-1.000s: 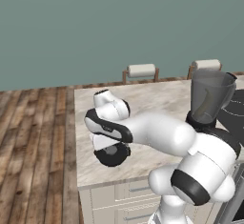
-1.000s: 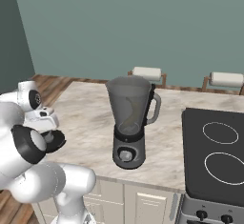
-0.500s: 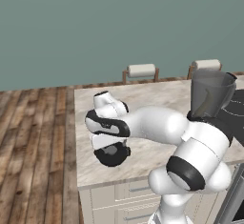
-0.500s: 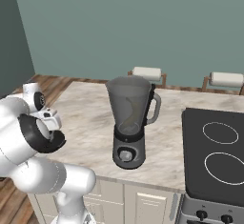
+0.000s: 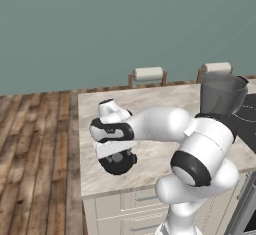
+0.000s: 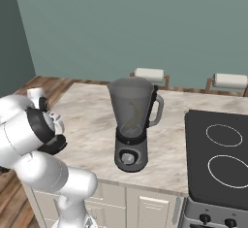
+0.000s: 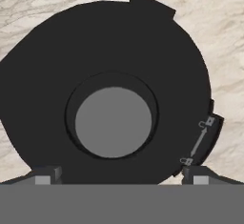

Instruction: Open the blender lid, put the banana in the blender, close the lid, and start the blender.

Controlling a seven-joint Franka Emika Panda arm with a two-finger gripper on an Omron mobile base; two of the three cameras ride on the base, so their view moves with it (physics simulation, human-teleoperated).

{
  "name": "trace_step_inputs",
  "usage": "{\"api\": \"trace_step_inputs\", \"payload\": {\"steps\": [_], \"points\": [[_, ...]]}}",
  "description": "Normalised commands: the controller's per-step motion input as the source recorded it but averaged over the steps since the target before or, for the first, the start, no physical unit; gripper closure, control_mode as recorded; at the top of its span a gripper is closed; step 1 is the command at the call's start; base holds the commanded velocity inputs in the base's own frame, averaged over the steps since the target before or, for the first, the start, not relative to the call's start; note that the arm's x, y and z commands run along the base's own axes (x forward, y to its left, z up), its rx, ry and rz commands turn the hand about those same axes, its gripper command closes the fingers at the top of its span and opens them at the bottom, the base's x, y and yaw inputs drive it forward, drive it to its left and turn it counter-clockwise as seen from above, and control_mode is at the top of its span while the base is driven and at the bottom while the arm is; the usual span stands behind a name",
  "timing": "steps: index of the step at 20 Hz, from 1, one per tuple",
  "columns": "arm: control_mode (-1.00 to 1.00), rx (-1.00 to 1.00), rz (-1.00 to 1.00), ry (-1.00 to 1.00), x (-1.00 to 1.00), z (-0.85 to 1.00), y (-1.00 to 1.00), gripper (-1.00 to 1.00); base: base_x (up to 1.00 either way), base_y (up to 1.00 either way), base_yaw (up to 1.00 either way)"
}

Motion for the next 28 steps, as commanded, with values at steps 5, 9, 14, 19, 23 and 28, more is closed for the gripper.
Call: {"api": "trace_step_inputs", "payload": {"steps": [5,9,14,19,23,28], "points": [[-1.0,0.0,0.0,0.0,0.15,-0.17,0.09,-1.0,0.0,0.0,0.0],[-1.0,0.0,0.0,0.0,0.19,-0.12,0.18,-1.0,0.0,0.0,0.0],[-1.0,0.0,0.0,0.0,0.22,-0.16,0.08,-1.0,0.0,0.0,0.0],[-1.0,0.0,0.0,0.0,0.14,-0.26,0.0,-1.0,0.0,0.0,0.0],[-1.0,0.0,0.0,0.0,0.0,-0.2,-0.04,-1.0,0.0,0.0,0.0],[-1.0,0.02,0.0,-0.02,0.0,-0.17,-0.08,-1.0,0.0,0.0,0.0]]}}
